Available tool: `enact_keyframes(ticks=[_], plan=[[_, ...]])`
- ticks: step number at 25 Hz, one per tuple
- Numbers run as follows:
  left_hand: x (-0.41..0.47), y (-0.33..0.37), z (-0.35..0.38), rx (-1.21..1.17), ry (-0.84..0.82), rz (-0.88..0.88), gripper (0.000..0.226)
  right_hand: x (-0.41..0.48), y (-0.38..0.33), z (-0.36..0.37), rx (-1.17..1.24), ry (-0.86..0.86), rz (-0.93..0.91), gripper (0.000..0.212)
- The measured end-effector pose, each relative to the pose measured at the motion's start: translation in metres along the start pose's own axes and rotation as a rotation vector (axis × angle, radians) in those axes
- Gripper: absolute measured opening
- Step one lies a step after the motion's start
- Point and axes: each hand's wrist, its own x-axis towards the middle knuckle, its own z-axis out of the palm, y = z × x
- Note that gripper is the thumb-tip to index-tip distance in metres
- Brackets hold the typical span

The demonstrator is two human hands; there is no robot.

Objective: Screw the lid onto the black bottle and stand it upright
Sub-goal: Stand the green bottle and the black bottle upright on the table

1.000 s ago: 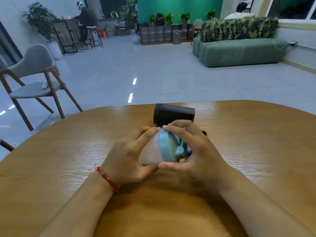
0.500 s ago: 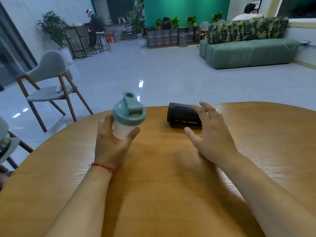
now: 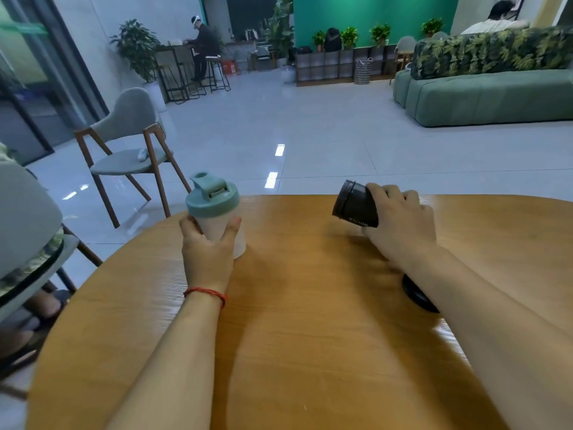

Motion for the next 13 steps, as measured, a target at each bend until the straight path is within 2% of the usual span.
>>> enact_keyframes(ticks=[2,4,5,7,10,13], plan=[[0.002,-0.002,0.001,0.02,0.003,0.001,0.073,-0.015,-0.019,-0.011,0.319,0.111,-0.022,0.084],[0.003,-0.005,0.001,0.027,0.006,-0.009,0.075,-0.037,-0.056,-0.021,0.844,0.046,-0.024,0.076],[0.003,-0.006,0.001,0.024,0.0,-0.02,0.076,-0.047,-0.074,-0.021,1.033,0.016,-0.013,0.07],[0.004,-0.005,0.0,0.029,-0.026,-0.043,0.078,-0.06,-0.098,-0.005,1.182,0.035,0.016,0.068],[0.012,-0.01,-0.003,0.091,-0.045,-0.046,0.084,-0.066,-0.108,0.017,1.258,0.056,0.05,0.076],[0.029,-0.02,-0.008,0.183,-0.073,-0.079,0.088,-0.066,-0.111,0.03,1.335,-0.017,0.052,0.08]])
